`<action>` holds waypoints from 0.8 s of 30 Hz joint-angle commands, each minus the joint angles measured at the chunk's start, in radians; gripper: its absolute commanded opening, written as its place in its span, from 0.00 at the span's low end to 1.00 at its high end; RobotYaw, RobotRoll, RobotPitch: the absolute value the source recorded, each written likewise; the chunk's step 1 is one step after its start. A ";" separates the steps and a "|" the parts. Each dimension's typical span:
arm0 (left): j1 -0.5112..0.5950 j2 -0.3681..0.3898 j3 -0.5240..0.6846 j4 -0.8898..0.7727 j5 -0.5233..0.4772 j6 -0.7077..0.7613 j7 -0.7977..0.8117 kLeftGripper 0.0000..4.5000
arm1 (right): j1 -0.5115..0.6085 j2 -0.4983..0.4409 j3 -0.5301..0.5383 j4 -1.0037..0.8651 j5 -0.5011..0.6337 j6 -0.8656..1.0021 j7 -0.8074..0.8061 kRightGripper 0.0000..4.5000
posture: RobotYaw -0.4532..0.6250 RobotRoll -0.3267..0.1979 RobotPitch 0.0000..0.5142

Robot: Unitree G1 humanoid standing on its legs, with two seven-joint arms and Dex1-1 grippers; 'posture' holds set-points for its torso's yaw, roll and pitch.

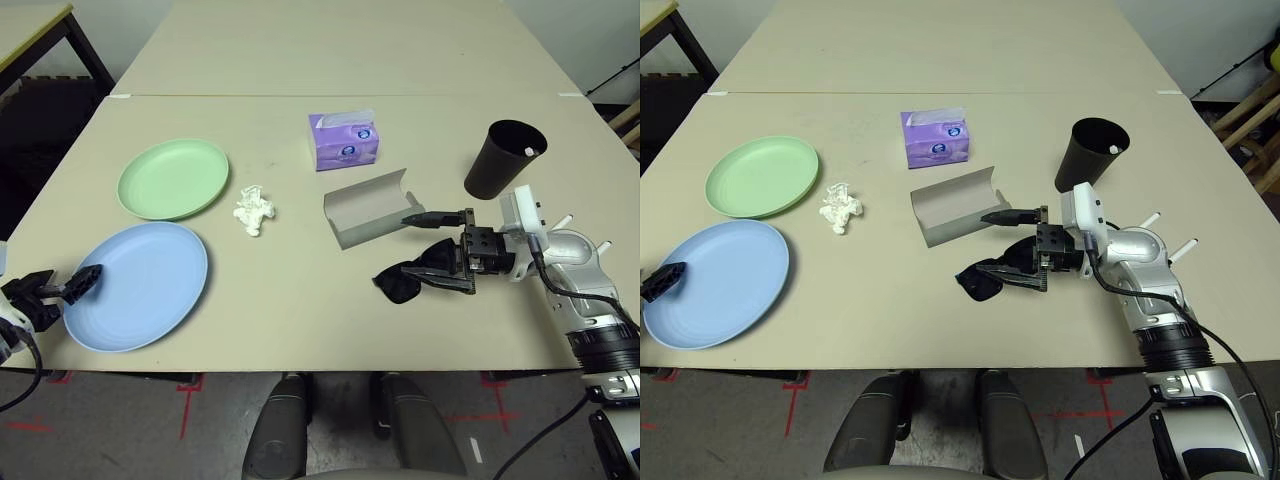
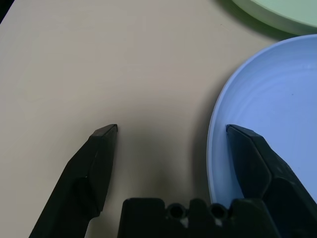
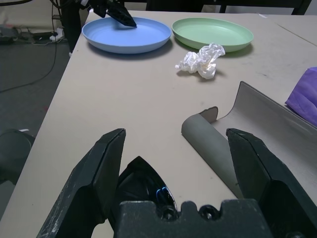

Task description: Organize and tidy the items on the table.

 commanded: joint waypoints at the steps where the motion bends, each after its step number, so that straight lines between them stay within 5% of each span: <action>1: 0.017 0.002 0.021 -0.006 -0.008 0.016 0.003 0.79 | 0.009 -0.011 0.007 -0.016 -0.002 0.002 0.003 1.00 | 0.53 0.62 0.33; 10: -0.004 0.005 0.013 -0.011 -0.037 0.028 -0.005 0.01 | 0.009 -0.011 0.007 -0.017 -0.006 0.001 -0.002 1.00 | 0.52 0.62 0.33; 24: -0.008 0.050 0.009 -0.034 -0.115 0.203 -0.094 0.01 | 0.004 -0.011 0.008 -0.006 -0.016 -0.008 -0.003 1.00 | 0.53 0.62 0.33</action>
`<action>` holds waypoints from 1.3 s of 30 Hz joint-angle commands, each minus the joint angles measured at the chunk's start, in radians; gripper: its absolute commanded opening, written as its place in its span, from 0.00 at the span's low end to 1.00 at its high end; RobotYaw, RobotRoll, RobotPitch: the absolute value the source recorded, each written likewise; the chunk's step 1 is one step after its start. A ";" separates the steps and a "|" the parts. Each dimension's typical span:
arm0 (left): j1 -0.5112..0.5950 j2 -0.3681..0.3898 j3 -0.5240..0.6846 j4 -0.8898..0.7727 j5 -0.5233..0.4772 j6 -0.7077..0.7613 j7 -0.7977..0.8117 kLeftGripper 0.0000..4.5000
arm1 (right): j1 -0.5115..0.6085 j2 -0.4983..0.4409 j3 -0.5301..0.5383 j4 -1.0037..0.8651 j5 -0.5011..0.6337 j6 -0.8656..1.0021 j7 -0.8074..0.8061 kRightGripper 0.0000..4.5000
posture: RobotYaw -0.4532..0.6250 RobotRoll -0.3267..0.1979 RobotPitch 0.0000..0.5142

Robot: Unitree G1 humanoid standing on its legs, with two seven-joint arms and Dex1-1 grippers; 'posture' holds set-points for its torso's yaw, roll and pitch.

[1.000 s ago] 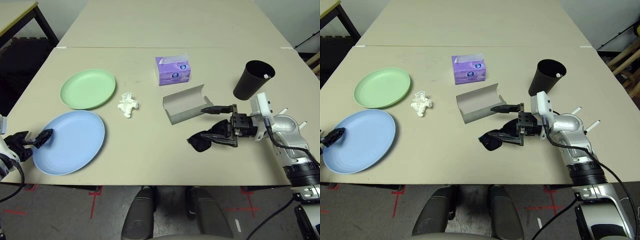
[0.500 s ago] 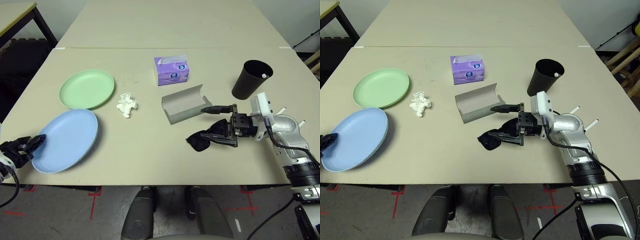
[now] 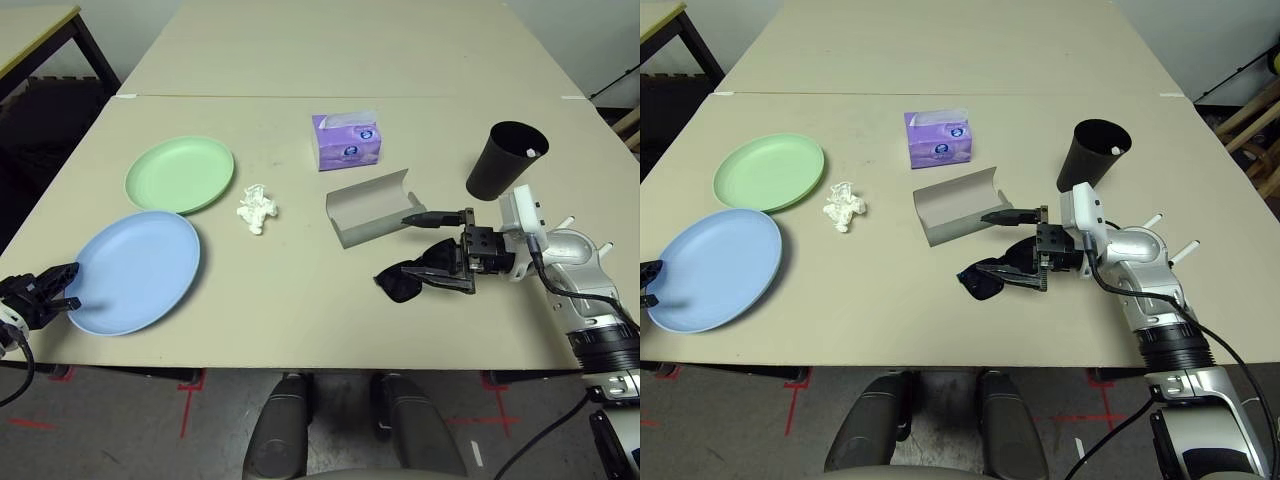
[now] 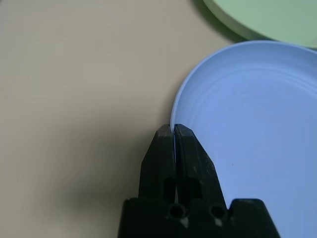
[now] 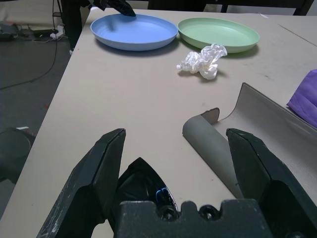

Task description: Organize and tidy the items on the table.

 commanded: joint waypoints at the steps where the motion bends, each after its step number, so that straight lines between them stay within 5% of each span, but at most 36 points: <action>1: 0.009 0.021 -0.014 0.000 -0.030 0.074 -0.048 0.01 | 0.004 -0.009 0.008 -0.003 -0.008 -0.008 0.001 1.00 | 0.53 0.62 0.33; 27: -0.151 0.141 0.004 0.034 -0.067 0.306 -0.067 0.01 | 0.002 0.004 0.012 0.004 -0.011 -0.015 0.003 1.00 | 0.53 0.62 0.32; 39: -0.529 0.143 -0.130 0.190 -0.023 0.259 -0.002 0.01 | 0.000 0.008 0.014 0.006 -0.011 -0.016 0.000 1.00 | 0.54 0.62 0.32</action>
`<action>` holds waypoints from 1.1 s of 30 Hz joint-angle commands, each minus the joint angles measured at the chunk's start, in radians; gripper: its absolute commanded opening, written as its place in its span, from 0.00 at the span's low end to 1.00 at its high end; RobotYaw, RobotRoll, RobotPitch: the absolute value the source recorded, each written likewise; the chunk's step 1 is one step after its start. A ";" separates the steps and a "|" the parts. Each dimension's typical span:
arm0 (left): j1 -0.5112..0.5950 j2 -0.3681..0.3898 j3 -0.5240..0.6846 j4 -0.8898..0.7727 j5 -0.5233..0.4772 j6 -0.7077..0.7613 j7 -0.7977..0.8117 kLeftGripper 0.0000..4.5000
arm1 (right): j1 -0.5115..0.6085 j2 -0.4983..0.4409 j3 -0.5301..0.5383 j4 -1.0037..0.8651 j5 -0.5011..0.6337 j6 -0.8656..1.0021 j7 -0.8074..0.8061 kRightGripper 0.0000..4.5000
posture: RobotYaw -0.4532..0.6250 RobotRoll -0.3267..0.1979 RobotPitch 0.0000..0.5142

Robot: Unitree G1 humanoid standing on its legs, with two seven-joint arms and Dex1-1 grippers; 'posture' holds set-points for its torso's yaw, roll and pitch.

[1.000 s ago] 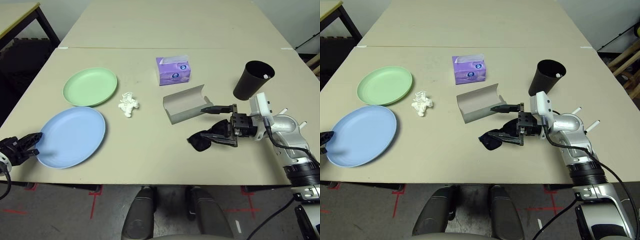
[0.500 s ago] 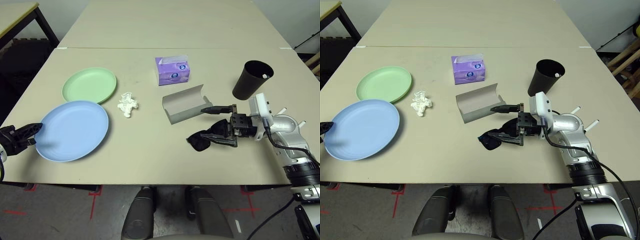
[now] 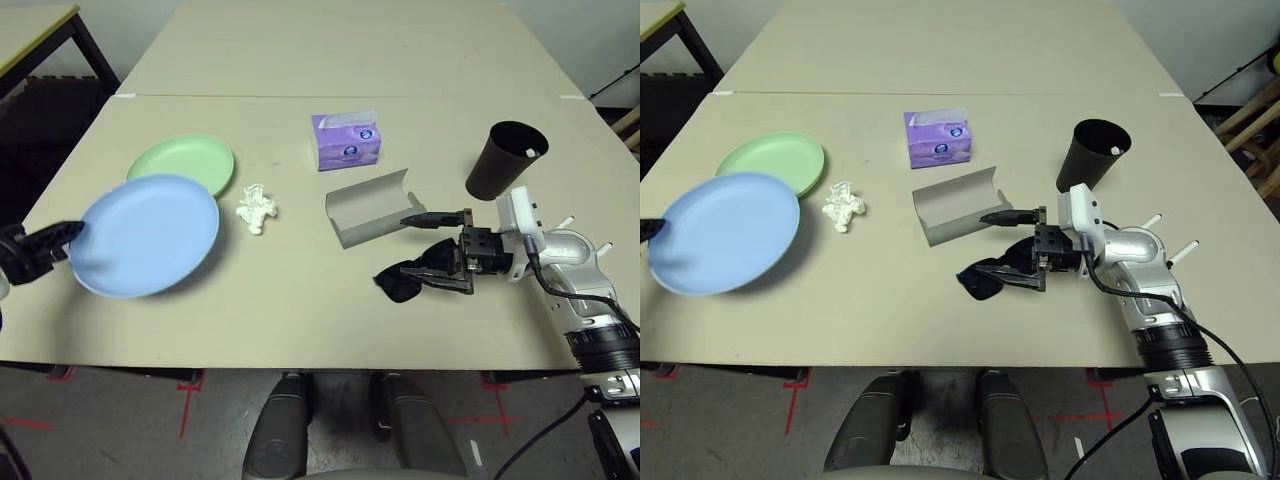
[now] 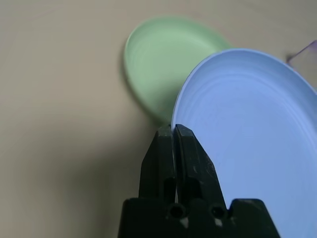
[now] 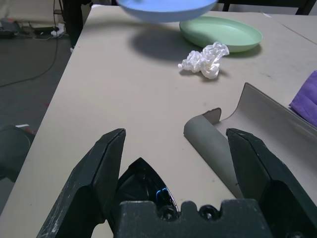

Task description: Organize and tidy the items on the table.

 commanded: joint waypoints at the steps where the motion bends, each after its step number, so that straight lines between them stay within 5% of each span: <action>1: -0.111 -0.007 -0.068 0.100 0.046 -0.045 0.036 0.01 | 0.004 0.002 0.008 0.001 0.000 -0.008 -0.001 1.00 | 0.54 0.62 0.32; 15: -0.561 -0.065 -0.291 0.698 0.287 -0.407 0.066 0.01 | 0.018 -0.003 0.008 -0.026 0.008 0.000 -0.011 1.00 | 0.51 0.62 0.32; 30: -0.646 -0.103 -0.287 0.847 0.364 -0.538 0.159 0.01 | 0.015 -0.006 0.010 -0.027 0.007 0.003 -0.015 1.00 | 0.51 0.62 0.32; 33: -0.645 -0.105 -0.288 0.848 0.374 -0.558 0.174 0.15 | 0.015 -0.007 0.009 -0.028 0.007 0.004 -0.015 1.00 | 0.51 0.62 0.32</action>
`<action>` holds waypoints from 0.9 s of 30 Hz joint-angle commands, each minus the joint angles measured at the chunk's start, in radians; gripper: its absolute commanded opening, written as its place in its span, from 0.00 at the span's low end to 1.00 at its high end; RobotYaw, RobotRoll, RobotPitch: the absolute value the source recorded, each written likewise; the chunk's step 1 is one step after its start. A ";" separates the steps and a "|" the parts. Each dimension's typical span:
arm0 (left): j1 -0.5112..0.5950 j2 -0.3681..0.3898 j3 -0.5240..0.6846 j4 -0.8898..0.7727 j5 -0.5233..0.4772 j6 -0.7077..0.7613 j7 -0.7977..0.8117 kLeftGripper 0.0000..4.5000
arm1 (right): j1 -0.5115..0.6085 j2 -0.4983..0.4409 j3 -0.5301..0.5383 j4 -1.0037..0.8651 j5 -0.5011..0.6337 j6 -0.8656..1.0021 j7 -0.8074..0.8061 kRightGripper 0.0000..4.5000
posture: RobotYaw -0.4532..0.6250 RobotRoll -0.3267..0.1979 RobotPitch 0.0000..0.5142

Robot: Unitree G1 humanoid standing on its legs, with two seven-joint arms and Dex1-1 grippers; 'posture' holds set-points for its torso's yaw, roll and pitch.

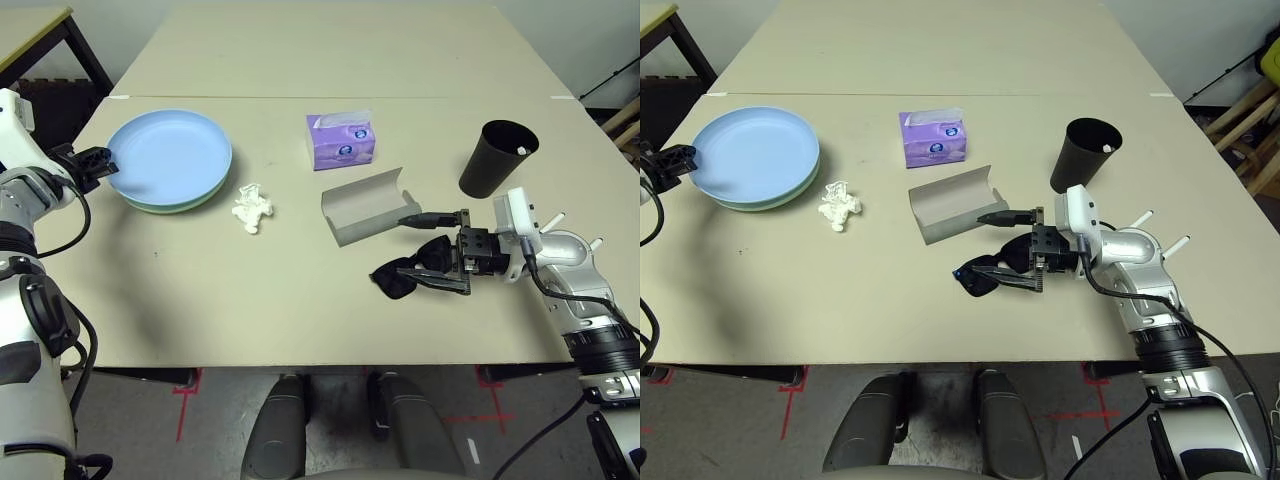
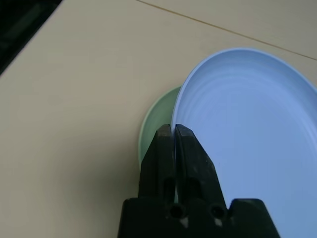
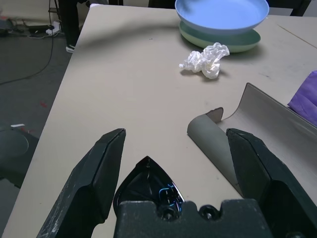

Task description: Organize and tidy the items on the table.

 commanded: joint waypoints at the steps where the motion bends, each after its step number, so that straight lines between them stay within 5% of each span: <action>1: -0.011 -0.004 -0.003 0.019 0.020 -0.027 0.008 0.23 | 0.010 -0.009 0.001 -0.016 0.005 0.003 0.001 1.00 | 0.51 0.62 0.32; 10: -0.021 -0.041 -0.023 -0.036 0.016 -0.077 -0.135 0.98 | 0.010 -0.010 0.001 -0.017 0.005 0.004 0.000 1.00 | 0.51 0.62 0.32; 18: 0.058 -0.098 0.000 -0.184 -0.023 -0.072 -0.160 0.99 | 0.014 -0.010 -0.001 -0.025 0.006 0.008 -0.007 1.00 | 0.51 0.62 0.32; 27: 0.382 -0.185 -0.013 -0.663 -0.068 -0.067 -0.174 0.99 | 0.012 -0.013 -0.001 -0.031 0.009 0.016 -0.012 1.00 | 0.53 0.62 0.32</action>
